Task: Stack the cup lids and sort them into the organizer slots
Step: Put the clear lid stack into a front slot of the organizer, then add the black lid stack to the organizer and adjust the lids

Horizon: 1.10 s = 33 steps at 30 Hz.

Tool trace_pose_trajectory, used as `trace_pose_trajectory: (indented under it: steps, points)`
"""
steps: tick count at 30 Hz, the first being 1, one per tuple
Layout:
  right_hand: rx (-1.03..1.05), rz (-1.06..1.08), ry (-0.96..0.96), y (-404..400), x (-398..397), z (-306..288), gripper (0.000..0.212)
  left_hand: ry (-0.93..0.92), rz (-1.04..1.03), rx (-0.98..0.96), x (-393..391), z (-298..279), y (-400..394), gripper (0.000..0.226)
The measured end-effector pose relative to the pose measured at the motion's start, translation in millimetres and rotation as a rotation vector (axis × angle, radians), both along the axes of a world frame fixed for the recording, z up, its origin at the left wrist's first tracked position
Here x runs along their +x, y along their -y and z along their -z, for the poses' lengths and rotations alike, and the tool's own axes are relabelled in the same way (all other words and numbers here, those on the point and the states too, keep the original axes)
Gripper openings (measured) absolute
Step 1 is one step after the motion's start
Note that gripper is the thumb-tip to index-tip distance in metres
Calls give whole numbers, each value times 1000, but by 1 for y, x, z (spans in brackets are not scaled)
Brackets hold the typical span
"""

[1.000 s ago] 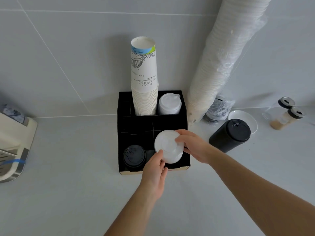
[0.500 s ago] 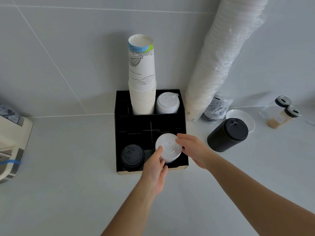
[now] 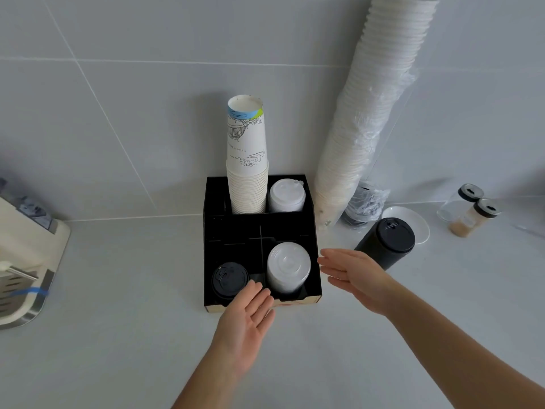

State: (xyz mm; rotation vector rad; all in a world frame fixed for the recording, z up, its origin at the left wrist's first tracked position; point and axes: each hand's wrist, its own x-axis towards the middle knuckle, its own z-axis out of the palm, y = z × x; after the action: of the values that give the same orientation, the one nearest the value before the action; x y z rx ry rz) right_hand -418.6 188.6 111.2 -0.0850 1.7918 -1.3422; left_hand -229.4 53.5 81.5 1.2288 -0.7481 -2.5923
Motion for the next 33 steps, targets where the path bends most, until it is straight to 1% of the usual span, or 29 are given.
trace_pose_trajectory:
  steps: [5, 13, 19, 25, 30, 33]
  points:
    - [-81, 118, 39, -28, 1, -6, 37, -45, -8, 24, 15, -3, -1, 43]
    - [-157, 301, 77, -76, -5, -22, 32, -80, 28, 8, -6, -18, -11, 40]
    - [-109, 343, 39, -115, -28, -22, 31, 4, 46, -35, -33, -20, -23, 35]
    - [-90, 383, 64, -154, -74, -6, 31, 62, 49, -46, -66, -15, -50, 34]
    - [-87, 427, 80, -167, -111, 8, 30, 150, 67, -65, -94, -6, -71, 33]
    - [-47, 402, 33, -165, -128, 15, 28, 190, 117, -111, -117, -3, -84, 32]
